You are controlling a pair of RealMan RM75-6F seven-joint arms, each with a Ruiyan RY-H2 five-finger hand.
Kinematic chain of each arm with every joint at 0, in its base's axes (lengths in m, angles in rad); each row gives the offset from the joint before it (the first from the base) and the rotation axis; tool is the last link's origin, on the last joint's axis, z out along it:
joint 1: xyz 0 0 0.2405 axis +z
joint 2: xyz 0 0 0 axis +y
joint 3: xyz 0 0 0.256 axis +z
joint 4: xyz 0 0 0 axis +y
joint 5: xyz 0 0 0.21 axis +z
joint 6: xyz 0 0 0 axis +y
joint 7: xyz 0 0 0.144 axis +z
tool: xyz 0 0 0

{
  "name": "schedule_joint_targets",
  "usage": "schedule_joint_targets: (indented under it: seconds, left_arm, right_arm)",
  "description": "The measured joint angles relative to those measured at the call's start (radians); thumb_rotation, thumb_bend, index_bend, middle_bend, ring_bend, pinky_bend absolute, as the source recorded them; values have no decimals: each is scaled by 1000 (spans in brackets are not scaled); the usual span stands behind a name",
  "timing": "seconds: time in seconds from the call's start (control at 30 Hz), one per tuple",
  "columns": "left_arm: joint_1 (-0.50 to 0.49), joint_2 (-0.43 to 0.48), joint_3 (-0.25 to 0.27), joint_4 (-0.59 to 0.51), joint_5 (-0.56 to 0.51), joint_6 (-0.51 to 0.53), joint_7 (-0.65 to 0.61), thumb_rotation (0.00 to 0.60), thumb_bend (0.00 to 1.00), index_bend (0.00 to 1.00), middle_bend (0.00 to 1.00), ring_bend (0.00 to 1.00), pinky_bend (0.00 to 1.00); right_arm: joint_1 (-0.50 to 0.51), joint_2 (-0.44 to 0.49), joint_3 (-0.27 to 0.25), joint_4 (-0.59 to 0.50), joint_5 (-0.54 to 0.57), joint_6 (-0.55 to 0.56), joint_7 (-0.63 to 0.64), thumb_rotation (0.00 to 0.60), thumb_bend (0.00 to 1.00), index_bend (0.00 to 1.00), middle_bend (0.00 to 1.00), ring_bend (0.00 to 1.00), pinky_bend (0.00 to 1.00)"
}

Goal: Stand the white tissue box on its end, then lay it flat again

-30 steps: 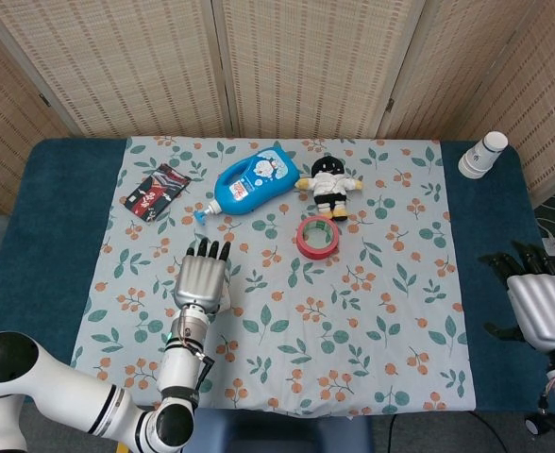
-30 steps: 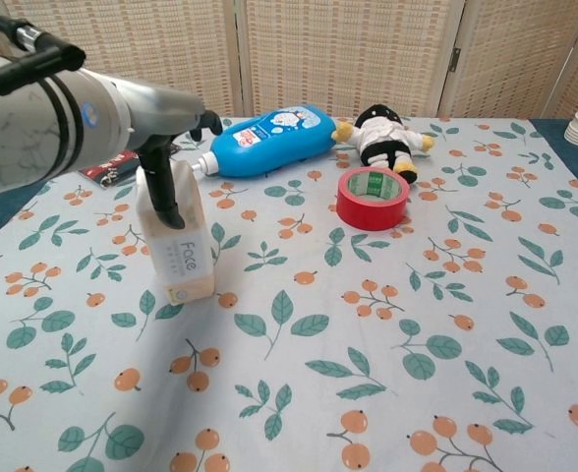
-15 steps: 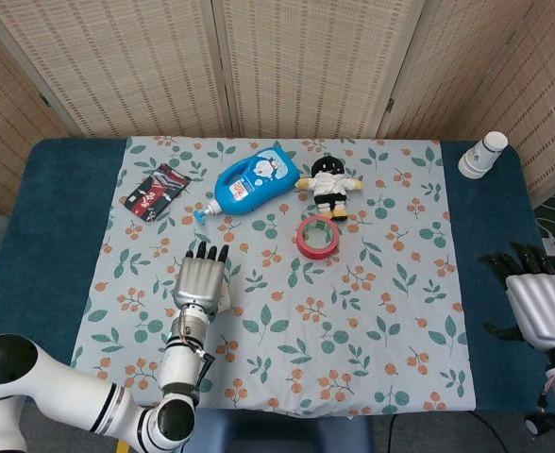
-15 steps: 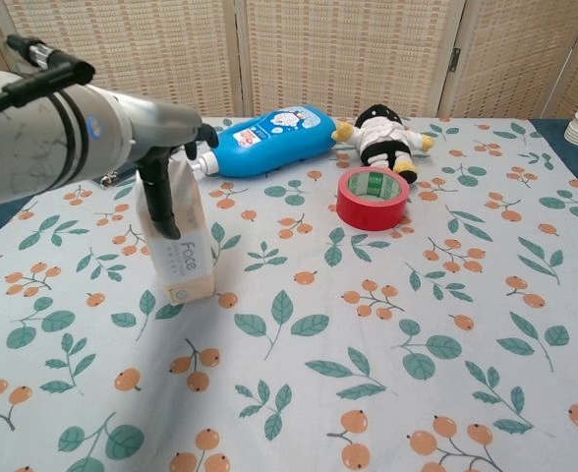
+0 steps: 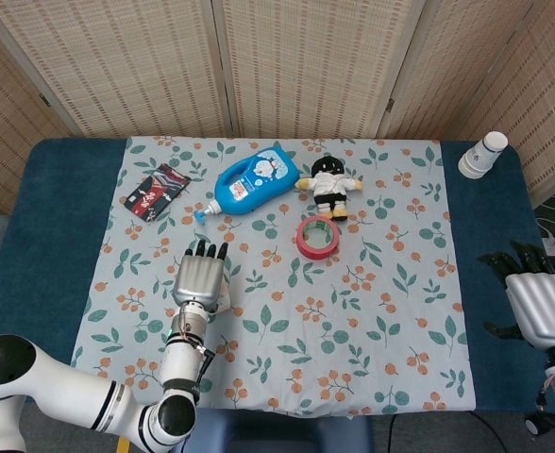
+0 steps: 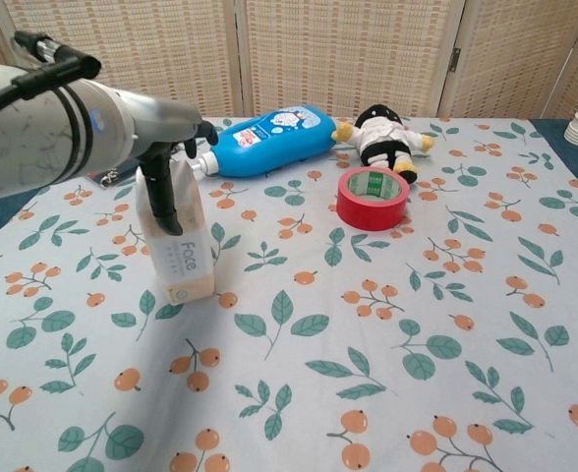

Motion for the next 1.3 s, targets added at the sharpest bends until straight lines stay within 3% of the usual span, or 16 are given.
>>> schedule_joint_targets:
  seconds: [0.27, 0.9, 1.1, 1.3]
  left_arm:
    - [4, -7, 12, 25, -9, -2, 18, 600, 163, 31, 185, 18, 201]
    - [26, -8, 37, 21, 96, 11, -4, 600, 293, 412, 551, 235, 245]
    - [53, 1, 41, 11, 208, -10, -96, 600, 294, 434, 576, 268, 259]
    - [121, 14, 48, 9, 357, -75, -315, 600, 291, 442, 590, 275, 251]
  right_arm:
    - [4, 4, -3, -6, 5, -11, -3, 600, 54, 202, 180, 0, 0]
    - [7, 4, -4, -3, 5, -19, 5, 600, 54, 202, 179, 0, 0]
    - [10, 2, -5, -2, 6, -22, 3, 600, 54, 202, 180, 0, 0]
    - [13, -3, -5, 1, 14, -25, -4, 600, 53, 202, 180, 0, 0]
